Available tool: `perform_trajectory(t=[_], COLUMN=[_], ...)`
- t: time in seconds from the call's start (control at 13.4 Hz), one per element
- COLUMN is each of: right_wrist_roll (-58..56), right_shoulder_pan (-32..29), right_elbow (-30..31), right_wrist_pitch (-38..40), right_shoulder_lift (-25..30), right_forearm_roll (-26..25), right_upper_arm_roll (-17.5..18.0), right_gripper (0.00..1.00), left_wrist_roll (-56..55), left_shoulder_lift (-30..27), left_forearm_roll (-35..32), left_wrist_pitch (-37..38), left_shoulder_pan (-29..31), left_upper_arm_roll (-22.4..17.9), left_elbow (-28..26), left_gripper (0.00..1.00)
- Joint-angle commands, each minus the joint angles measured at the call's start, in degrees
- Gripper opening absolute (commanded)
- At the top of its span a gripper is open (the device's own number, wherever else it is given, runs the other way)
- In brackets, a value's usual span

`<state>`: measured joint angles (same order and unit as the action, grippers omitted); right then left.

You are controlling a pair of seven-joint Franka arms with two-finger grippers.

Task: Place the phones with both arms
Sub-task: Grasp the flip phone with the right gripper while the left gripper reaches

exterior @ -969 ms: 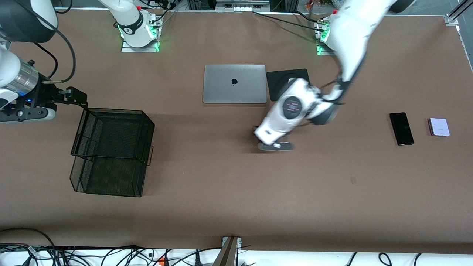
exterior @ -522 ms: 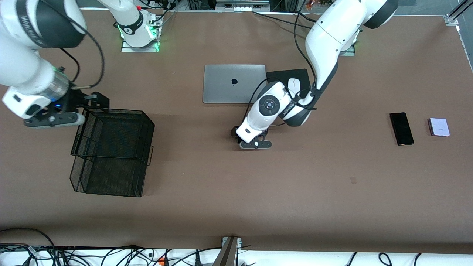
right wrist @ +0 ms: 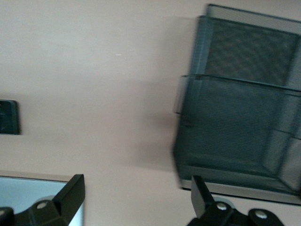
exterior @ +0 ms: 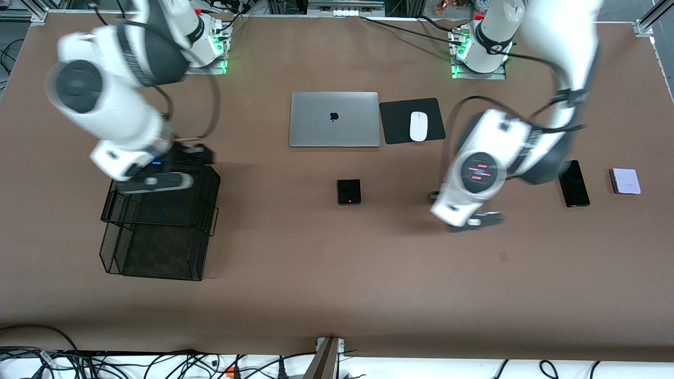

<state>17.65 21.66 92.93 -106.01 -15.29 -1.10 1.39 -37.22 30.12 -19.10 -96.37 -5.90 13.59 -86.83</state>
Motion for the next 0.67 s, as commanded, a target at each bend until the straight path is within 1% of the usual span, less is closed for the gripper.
perform_trajectory(t=[0.0, 0.07, 0.15, 0.22, 0.3, 0.45, 0.6], right_wrist_roll=[10.9, 15.5, 19.7, 23.8, 27.1, 32.2, 33.8], right_shoulder_pan=[9.7, 13.3, 16.6, 19.8, 21.7, 25.6, 27.1], right_elbow=[-5.2, -8.0, -10.9, -14.2, -16.4, -18.1, -18.0], right_wrist_pitch=[-2.4, -2.4, -3.2, -4.6, -5.7, -9.8, -14.1], right_shoulder_lift=[-6.5, -9.5, -12.5, -16.2, -18.8, -23.1, -26.5], right_forearm_roll=[0.0, 0.0, -0.2, -0.3, -0.1, -0.2, -0.4], right_upper_arm_roll=[-0.5, -0.5, -0.5, -0.6, -0.6, -0.6, -0.6], right_gripper=[1.00, 1.00, 1.00, 1.00, 1.00, 1.00, 1.00], left_wrist_roll=[4.1, 7.0, 11.2, 16.9, 23.3, 36.2, 43.8], left_shoulder_lift=[-0.2, -0.1, -0.1, -0.3, 0.2, 1.8, 1.8], left_forearm_roll=[-4.2, -3.3, -3.3, -3.3, -3.1, 1.2, 2.0], left_wrist_pitch=[2.4, 2.1, 2.1, 1.6, 1.0, -4.0, -10.7], left_shoulder_pan=[8.3, 12.7, 16.9, 20.2, 23.5, 32.6, 38.6], left_upper_arm_roll=[0.7, 0.9, 1.3, 1.5, 1.4, 1.5, 1.5], left_elbow=[-3.4, -3.8, -5.4, -7.4, -7.9, -9.4, -13.2], left_gripper=[1.00, 1.00, 1.00, 1.00, 1.00, 1.00, 1.00])
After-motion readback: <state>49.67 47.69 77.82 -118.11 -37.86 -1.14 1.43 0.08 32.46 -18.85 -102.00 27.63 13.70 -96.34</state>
